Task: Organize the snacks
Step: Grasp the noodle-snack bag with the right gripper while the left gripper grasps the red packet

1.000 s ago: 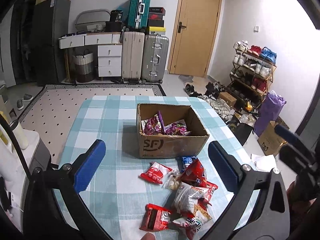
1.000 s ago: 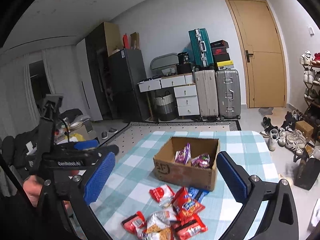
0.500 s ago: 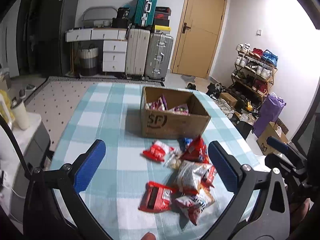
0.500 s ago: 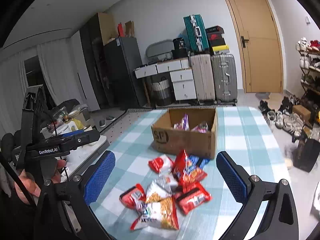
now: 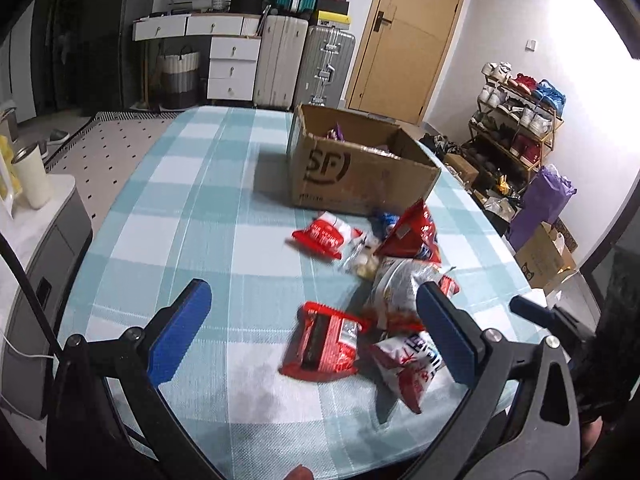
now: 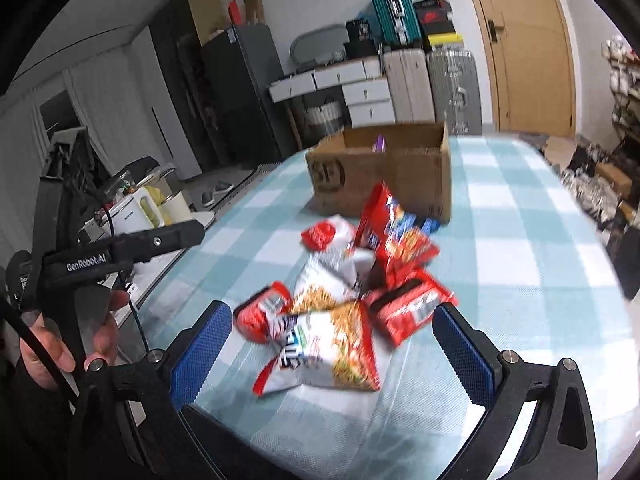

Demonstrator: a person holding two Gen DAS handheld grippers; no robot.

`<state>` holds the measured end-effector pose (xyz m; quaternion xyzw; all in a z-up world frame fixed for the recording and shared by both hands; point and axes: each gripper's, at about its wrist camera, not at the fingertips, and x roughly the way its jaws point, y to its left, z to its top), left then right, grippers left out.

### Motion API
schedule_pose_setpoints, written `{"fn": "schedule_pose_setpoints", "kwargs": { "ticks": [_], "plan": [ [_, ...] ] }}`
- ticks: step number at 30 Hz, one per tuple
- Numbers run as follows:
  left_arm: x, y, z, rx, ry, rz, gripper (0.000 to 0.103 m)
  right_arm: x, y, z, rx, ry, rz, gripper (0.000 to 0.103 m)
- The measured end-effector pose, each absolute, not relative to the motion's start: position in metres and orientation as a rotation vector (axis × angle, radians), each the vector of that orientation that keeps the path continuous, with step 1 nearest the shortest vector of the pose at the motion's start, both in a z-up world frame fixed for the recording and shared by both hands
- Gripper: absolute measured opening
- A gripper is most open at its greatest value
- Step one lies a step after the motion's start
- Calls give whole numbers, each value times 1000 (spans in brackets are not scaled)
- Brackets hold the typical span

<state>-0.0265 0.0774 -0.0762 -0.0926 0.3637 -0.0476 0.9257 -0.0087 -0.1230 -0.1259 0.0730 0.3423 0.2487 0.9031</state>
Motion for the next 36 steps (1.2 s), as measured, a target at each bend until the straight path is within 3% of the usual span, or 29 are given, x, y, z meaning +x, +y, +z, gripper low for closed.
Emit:
{"fn": "schedule_pose_setpoints", "kwargs": {
  "ticks": [15, 19, 26, 31, 34, 36],
  "plan": [
    [-18, 93, -109, -207, 805, -84, 102, 21, -105, -188, 207, 856, 556, 101],
    [-14, 96, -117, -209, 822, -80, 102, 31, -103, -197, 222, 881, 567, 91],
    [-11, 102, -126, -214, 843, -76, 102, 38, -93, -202, 215, 894, 594, 87],
    [-8, 107, -132, -223, 858, -71, 102, 39, -86, -204, 218, 893, 628, 73],
    [-9, 108, -133, -218, 860, -70, 102, 38, -83, -203, 216, 877, 653, 60],
    [-8, 109, -134, -218, 861, -67, 102, 37, -81, -203, 206, 871, 654, 59]
  ]
}}
